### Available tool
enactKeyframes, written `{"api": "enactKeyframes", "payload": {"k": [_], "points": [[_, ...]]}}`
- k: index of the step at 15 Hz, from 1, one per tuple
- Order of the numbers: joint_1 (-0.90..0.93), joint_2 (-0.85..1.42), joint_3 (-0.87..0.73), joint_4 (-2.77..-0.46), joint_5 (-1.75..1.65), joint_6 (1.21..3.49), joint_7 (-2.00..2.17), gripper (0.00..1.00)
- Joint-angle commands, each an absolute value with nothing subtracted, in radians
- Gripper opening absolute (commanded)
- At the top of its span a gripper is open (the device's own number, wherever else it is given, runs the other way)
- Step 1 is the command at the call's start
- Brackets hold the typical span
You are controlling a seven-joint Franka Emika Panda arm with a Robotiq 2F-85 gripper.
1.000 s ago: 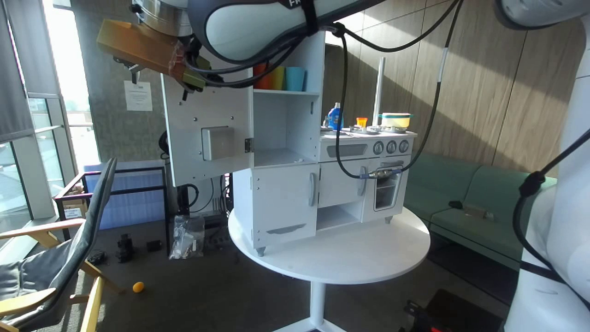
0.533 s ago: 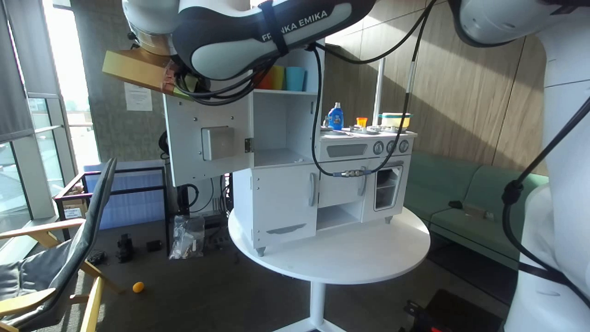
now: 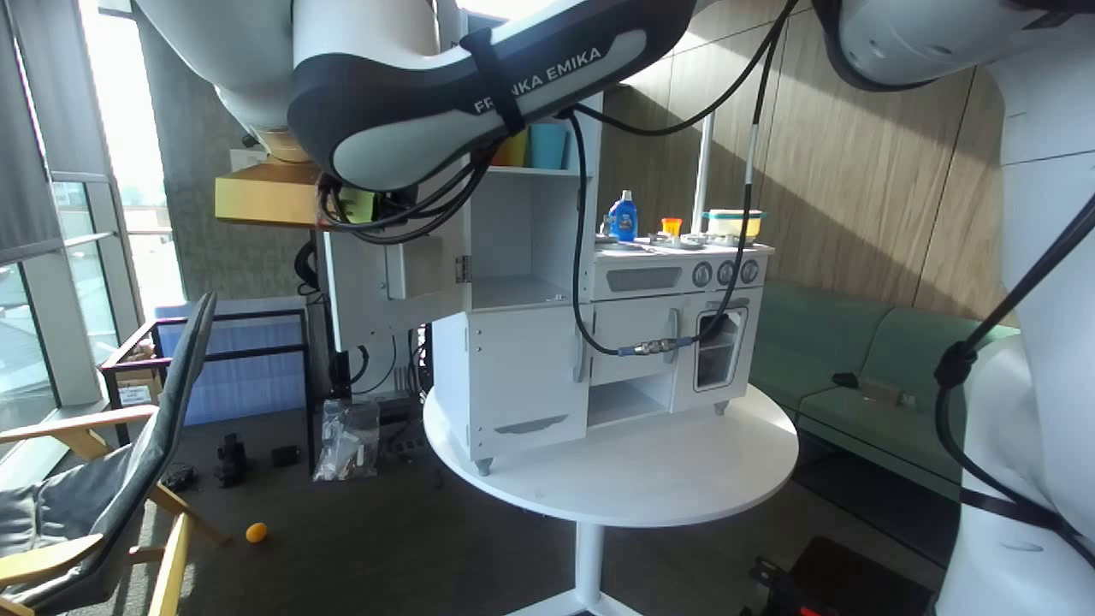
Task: Close all the cabinet doors
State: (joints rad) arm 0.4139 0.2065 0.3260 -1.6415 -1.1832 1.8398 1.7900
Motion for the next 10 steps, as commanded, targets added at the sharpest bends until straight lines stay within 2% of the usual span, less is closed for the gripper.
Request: {"api": "enactKeyframes", "payload": {"k": [1,10], "points": [[0.43,0.119,0.324,-1.75,-1.213,1.754,1.812,1.0],[0.409,-0.13,0.362,-2.004,-1.099,1.545,1.86,1.0]]}}
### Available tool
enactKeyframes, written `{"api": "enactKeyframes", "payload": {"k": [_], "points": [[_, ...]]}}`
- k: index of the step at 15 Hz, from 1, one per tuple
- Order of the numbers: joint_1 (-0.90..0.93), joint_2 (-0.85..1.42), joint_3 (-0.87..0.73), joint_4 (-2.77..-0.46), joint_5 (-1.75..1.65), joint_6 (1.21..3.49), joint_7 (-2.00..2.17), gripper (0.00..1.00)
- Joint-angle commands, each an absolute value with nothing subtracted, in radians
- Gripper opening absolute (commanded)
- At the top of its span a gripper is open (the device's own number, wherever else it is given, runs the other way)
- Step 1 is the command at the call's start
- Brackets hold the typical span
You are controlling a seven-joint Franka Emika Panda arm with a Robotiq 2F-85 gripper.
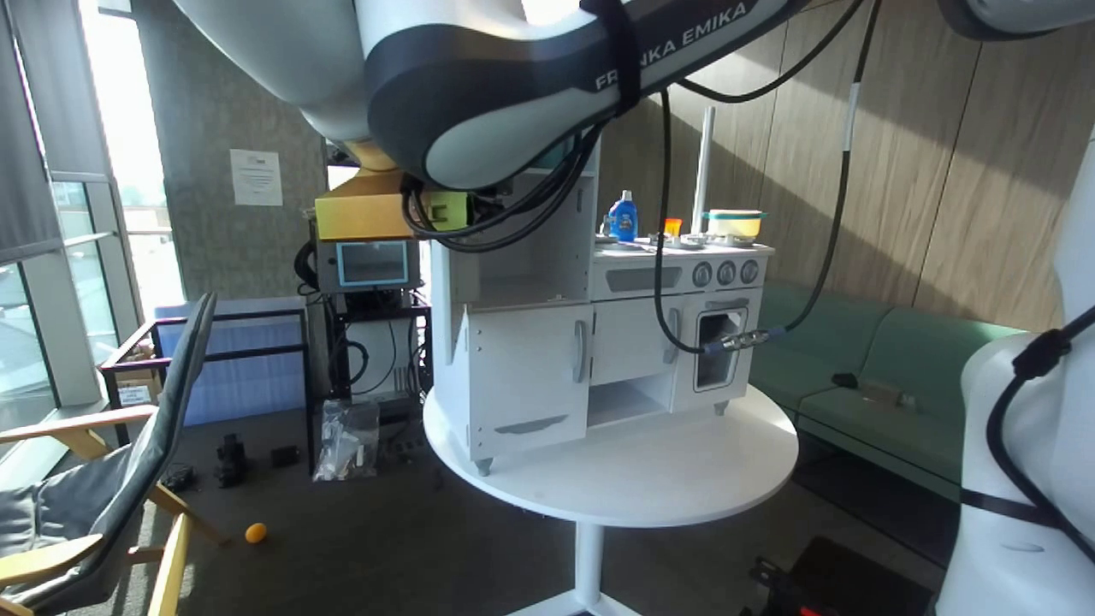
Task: Close all the cabinet doors
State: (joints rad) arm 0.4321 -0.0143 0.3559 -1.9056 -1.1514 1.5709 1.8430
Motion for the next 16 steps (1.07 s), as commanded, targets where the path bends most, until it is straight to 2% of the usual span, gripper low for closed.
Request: {"api": "enactKeyframes", "payload": {"k": [1,5,9,16], "points": [[0.402,-0.157,0.357,-2.024,-1.054,1.536,1.85,1.0],[0.364,-0.258,0.323,-2.107,-0.912,1.575,1.823,1.0],[0.294,-0.323,0.258,-2.17,-0.929,1.678,1.841,1.0],[0.131,-0.267,0.121,-2.141,-0.906,1.817,1.89,1.0]]}}
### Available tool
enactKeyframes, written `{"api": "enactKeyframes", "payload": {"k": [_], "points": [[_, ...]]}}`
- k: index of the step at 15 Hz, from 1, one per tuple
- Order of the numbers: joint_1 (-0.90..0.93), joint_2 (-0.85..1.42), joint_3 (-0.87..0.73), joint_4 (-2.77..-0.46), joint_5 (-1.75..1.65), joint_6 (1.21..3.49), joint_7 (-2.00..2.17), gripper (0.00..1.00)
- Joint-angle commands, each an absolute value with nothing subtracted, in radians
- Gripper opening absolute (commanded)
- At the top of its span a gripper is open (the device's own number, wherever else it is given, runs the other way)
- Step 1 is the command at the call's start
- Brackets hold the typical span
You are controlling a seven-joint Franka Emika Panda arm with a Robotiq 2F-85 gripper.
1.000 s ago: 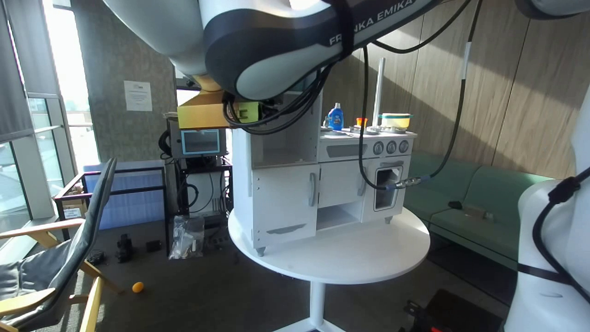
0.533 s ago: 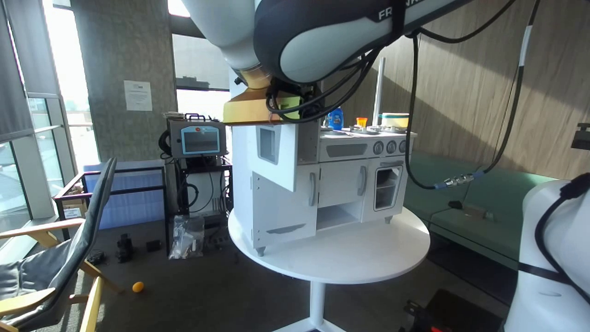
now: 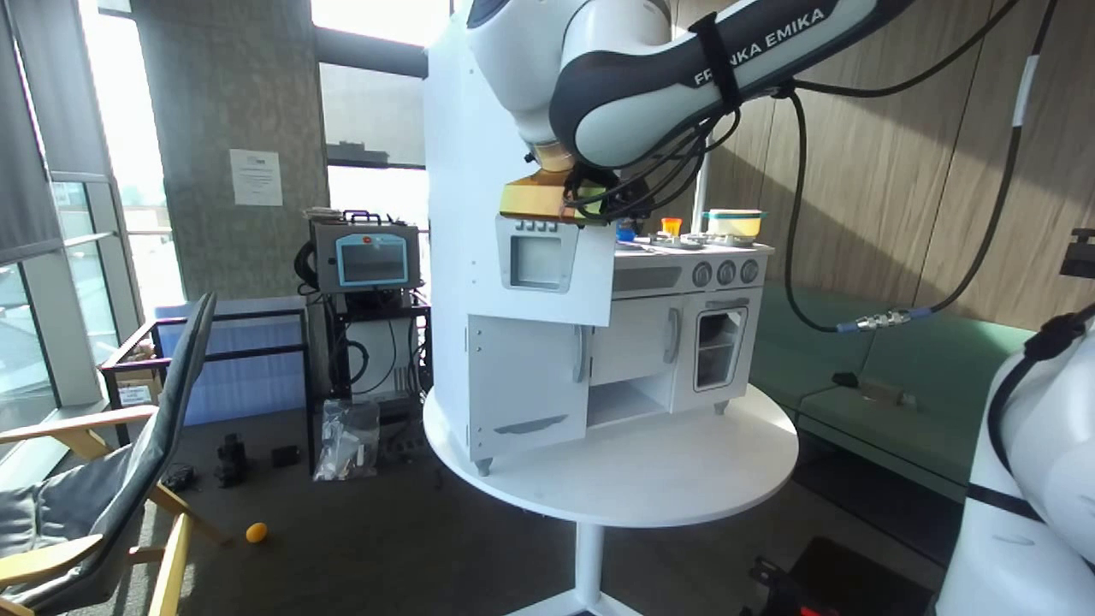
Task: Close all the cabinet doors
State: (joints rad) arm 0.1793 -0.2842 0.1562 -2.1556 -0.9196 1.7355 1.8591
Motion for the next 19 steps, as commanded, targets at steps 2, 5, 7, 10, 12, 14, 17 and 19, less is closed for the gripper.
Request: {"api": "enactKeyframes", "payload": {"k": [2,5,7,10,12,14,17,19], "points": [[0.096,-0.254,0.092,-2.14,-0.943,1.934,1.914,1.0],[0.061,-0.25,0.067,-2.155,-1.002,2.159,1.93,1.0],[0.048,-0.25,0.063,-2.165,-1.018,2.253,1.921,1.0],[0.055,-0.272,0.058,-2.211,-0.954,2.379,1.868,1.0],[0.06,-0.3,0.064,-2.261,-0.915,2.435,1.84,1.0],[0.06,-0.344,0.073,-2.317,-0.885,2.445,1.817,1.0],[0.054,-0.443,0.083,-2.415,-0.843,2.435,1.803,1.0],[0.044,-0.524,0.088,-2.483,-0.837,2.433,1.815,1.0]]}}
